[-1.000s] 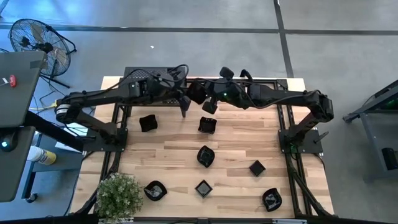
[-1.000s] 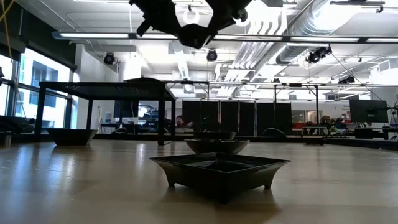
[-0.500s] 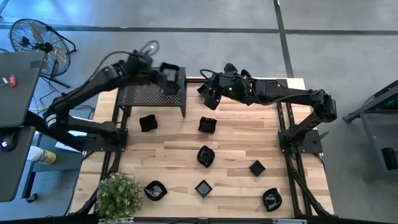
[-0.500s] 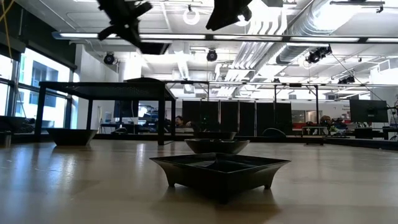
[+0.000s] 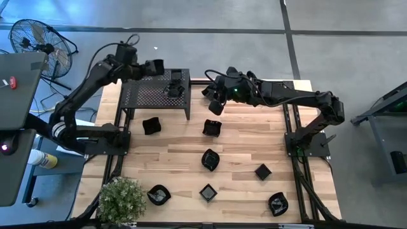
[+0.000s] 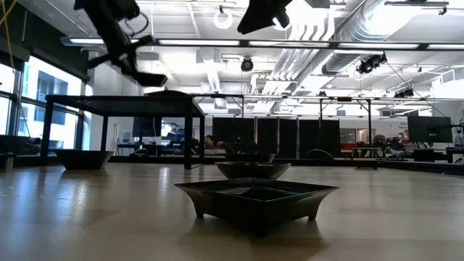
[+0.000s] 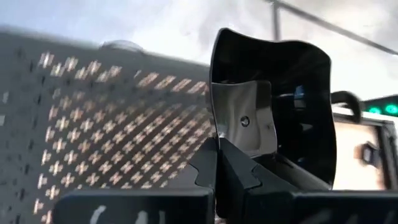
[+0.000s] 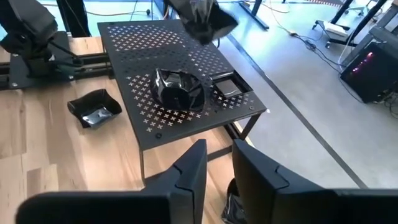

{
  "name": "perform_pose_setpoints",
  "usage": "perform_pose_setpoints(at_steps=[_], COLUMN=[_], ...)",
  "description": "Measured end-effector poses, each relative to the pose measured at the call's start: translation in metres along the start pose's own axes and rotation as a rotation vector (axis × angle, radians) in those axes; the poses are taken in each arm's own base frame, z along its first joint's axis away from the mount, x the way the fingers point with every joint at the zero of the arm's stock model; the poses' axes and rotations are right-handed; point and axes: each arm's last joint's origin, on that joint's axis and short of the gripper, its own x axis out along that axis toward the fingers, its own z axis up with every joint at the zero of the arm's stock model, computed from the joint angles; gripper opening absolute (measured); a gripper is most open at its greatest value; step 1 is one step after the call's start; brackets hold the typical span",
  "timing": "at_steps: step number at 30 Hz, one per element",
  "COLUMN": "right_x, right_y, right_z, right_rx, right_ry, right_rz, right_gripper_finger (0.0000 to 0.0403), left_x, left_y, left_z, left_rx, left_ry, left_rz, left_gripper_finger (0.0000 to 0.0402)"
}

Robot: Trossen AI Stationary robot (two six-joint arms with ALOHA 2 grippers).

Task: Pick & Place Mini shaped plates
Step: Put the distorted square plate on the shelf

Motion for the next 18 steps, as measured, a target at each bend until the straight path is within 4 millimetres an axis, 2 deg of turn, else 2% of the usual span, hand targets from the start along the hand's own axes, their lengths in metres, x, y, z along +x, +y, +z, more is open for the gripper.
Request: perform_pose_setpoints(at_steps=[7, 18], right_x=[0.000, 0.000], right_y=[0.000, 0.001], right_z=[0.001, 0.001], right_rx=[0.003, 0.006], right_ry=[-0.009, -0.015], right_rz=[0.012, 0.027], right_gripper_finger=[0.0066, 0.0066], left_x=[0.023, 0.028], left_y=[0.011, 0.020], left_z=[-0.011, -0.018], left_rx=[-0.085, -0.161], left_ry=[-0.019, -0.017], left_rz=[0.029, 0.142], left_gripper_finger=[0.0000, 0.0000])
